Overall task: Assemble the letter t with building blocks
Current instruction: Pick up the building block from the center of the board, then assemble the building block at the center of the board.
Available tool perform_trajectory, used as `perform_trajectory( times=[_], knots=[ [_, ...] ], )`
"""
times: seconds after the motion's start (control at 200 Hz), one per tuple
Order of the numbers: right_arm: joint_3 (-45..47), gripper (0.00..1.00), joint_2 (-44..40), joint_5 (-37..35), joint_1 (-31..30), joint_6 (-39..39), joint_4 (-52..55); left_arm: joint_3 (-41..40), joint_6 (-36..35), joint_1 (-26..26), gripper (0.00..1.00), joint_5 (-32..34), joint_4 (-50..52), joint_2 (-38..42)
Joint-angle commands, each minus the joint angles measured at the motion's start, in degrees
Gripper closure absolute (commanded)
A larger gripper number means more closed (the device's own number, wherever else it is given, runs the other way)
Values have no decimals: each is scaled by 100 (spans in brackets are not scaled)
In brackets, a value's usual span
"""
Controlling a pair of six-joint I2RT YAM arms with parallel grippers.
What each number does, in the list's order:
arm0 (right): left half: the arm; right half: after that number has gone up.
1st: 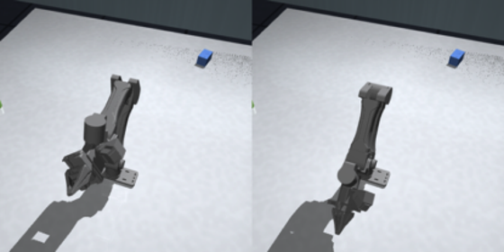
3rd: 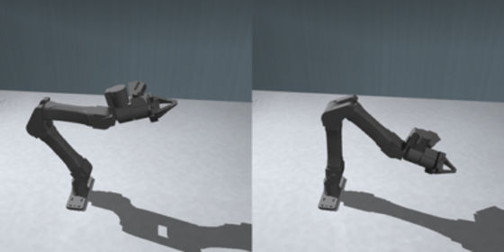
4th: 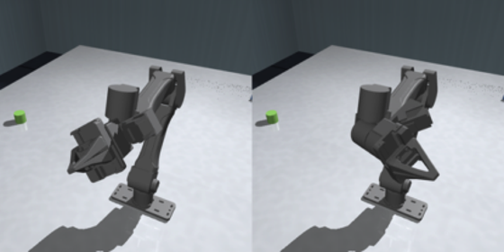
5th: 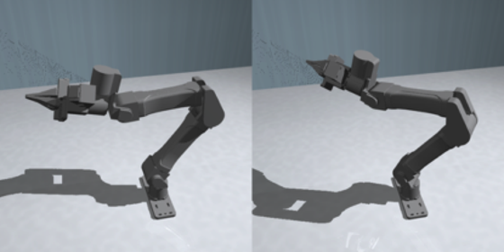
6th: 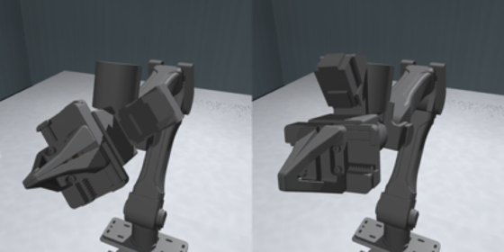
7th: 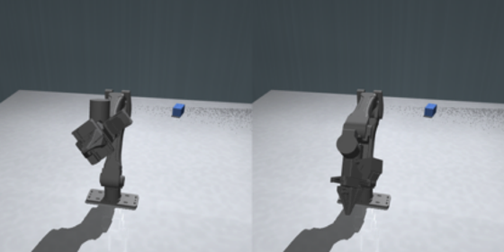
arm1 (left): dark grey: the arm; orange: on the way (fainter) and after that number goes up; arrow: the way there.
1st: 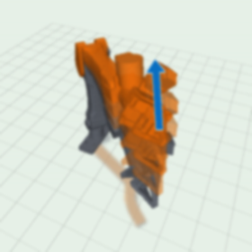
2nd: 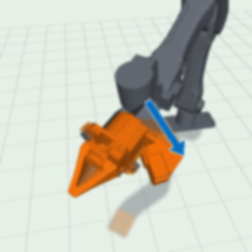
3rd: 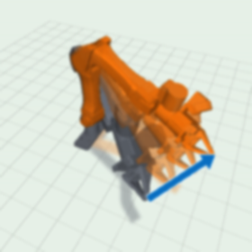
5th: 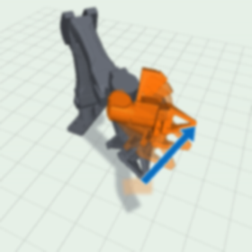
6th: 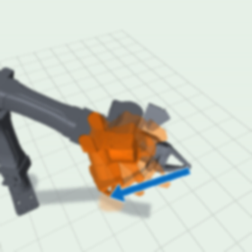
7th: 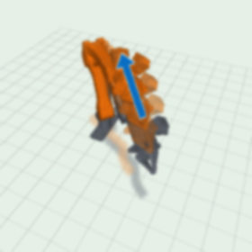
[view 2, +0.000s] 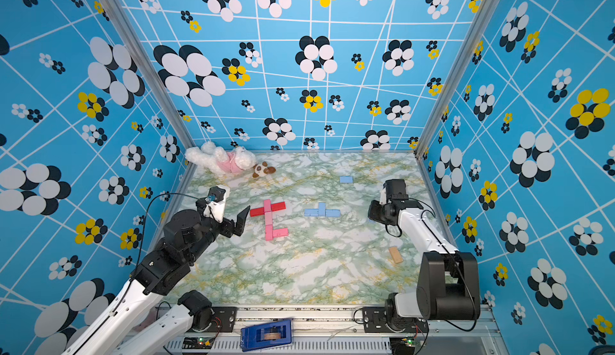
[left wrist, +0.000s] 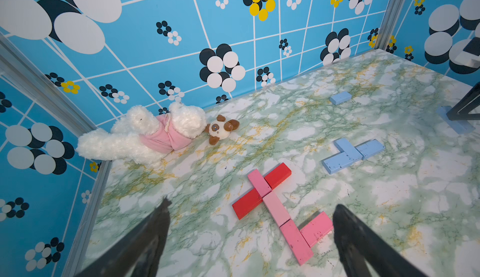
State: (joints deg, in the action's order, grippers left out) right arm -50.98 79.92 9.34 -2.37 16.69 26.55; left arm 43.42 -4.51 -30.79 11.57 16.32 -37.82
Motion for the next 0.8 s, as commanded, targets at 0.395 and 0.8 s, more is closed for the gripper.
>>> perform_trajectory(
  times=[0.395,0.8],
  knots=[
    [-254,85,551,-784,-2346,1267,-373,-44,21,-33,1,-59,-23,57],
    [-1187,86,1702,-1181,-3364,1747,-202,-44,3,-33,1,-24,-23,81]
  ],
)
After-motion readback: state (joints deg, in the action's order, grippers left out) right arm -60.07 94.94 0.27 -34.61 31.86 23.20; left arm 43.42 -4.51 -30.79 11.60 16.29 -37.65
